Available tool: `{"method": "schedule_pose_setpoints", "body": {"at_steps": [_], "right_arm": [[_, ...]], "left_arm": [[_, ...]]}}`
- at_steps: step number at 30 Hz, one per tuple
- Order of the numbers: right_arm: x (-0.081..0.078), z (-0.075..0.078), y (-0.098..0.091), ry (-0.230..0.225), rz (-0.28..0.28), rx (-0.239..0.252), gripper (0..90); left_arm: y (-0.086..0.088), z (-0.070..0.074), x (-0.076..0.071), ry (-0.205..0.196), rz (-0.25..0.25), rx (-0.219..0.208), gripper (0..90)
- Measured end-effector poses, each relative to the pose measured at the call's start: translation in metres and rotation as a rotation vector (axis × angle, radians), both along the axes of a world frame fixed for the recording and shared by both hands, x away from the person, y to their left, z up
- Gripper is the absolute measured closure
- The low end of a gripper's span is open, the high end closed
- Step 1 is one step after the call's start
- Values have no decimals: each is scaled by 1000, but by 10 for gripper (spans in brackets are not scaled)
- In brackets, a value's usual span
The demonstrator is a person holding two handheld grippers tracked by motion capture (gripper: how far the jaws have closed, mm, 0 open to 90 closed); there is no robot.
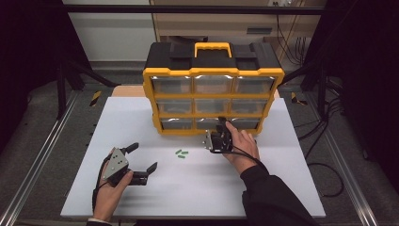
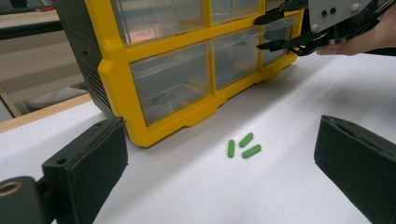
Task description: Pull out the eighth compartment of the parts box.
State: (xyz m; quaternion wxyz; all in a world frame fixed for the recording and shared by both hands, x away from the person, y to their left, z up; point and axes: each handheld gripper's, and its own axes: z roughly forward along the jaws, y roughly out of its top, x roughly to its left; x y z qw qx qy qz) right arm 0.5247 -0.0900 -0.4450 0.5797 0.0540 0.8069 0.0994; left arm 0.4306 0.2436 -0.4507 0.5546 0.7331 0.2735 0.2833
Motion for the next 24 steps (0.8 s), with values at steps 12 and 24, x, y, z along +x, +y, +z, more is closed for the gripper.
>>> {"method": "schedule_pose_setpoints", "body": {"at_steps": [12,24], "right_arm": [[0,-4,3,-50,-5,-49,600],[-1,-10,6,-102,-29,-29,676]], "left_arm": [[0,0,-1,0,-8,-1,23],[0,0,0,2,-5,-2,24]]}}
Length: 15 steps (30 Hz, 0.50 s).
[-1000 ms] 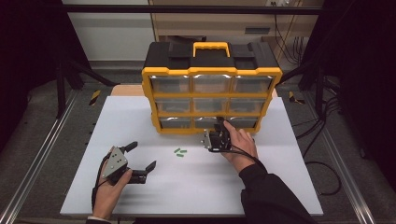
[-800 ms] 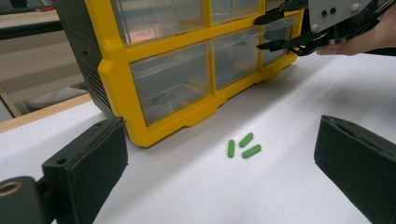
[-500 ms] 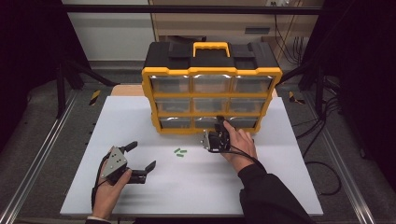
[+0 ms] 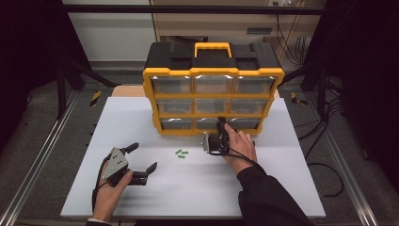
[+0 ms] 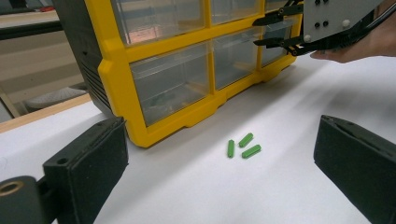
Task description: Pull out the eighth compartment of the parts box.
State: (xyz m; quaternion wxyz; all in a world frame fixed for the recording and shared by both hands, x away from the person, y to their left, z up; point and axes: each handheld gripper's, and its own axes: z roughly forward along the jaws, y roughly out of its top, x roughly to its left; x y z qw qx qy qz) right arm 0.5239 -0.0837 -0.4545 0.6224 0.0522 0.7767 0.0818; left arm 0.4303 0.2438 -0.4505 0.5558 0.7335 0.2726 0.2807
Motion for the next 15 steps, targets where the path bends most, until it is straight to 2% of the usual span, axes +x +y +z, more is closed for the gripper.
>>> {"method": "schedule_pose_setpoints", "body": {"at_steps": [1,5,6,11,15], "right_arm": [[0,1,0,-5,1,-20,679],[-1,0,1,-11,-11,-22,695],[0,-1,1,-14,-9,-2,702],[0,-1,2,-22,-14,2,729],[0,1,2,-23,-18,-28,735]], "left_arm": [[0,0,0,0,1,-2,25],[1,0,0,1,1,-3,25],[0,0,0,0,0,-3,24],[0,0,0,0,-1,-3,25],[1,0,0,1,0,-5,25]]}}
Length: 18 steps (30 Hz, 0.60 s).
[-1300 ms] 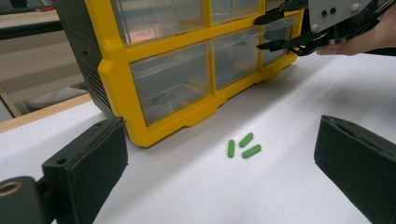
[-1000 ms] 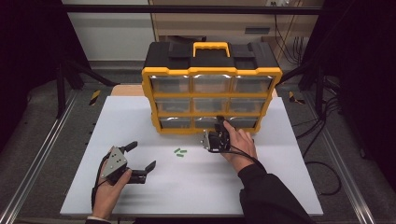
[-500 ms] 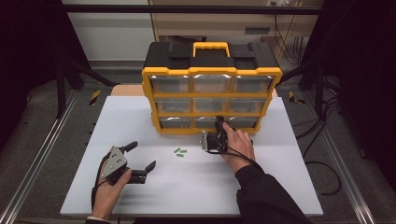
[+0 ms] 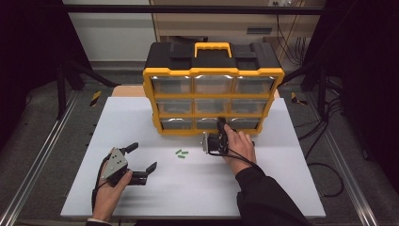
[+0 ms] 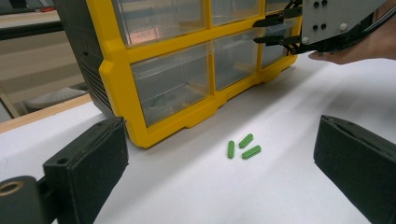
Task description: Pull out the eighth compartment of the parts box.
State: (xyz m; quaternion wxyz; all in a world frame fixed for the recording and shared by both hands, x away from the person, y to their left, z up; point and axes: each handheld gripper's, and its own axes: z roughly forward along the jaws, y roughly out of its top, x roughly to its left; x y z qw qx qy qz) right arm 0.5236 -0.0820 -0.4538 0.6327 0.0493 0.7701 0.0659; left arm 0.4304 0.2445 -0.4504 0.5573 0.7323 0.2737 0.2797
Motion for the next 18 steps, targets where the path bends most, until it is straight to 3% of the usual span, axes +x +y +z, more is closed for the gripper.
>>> {"method": "schedule_pose_setpoints", "body": {"at_steps": [10,18], "right_arm": [[0,0,1,-1,-6,-24,749],[-1,2,1,3,-6,-16,759]], "left_arm": [[0,0,0,-1,-1,1,24],[1,0,0,0,3,3,25]]}}
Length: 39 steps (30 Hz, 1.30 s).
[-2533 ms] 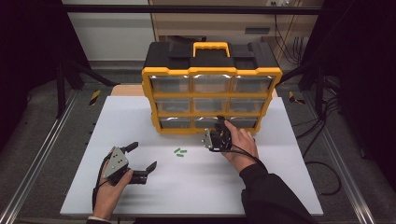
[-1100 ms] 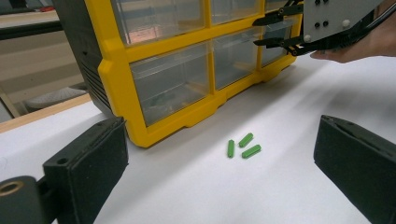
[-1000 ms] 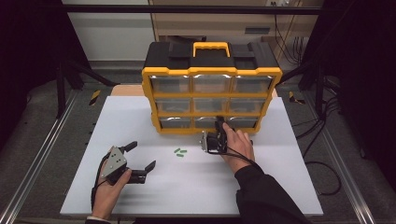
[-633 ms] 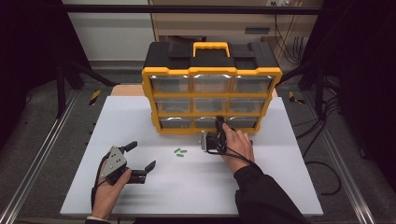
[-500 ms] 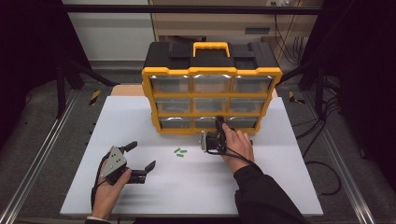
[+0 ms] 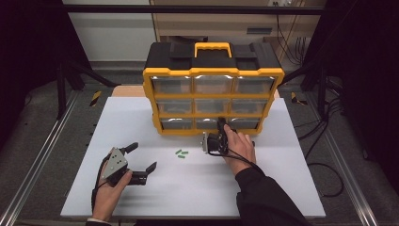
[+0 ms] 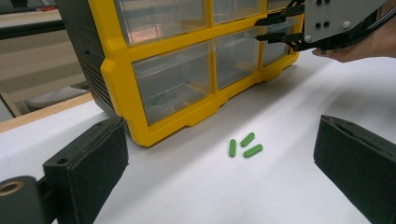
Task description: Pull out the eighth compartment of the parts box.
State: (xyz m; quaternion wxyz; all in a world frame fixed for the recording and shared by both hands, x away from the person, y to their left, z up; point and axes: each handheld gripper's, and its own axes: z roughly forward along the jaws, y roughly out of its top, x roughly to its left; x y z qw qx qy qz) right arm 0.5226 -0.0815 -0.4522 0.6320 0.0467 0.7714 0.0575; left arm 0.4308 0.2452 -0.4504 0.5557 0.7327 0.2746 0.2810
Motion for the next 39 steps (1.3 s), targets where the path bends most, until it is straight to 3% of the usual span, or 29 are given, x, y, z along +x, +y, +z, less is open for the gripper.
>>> {"method": "schedule_pose_setpoints", "body": {"at_steps": [16,22,39], "right_arm": [[-9,2,-1,5,8,-3,765],[-18,2,-2,12,11,11,765],[-48,1,-4,-2,24,-10,768]], "left_arm": [[1,0,0,-1,6,-6,25],[2,1,-1,-4,13,-13,25],[3,3,-6,-13,14,-23,25]]}}
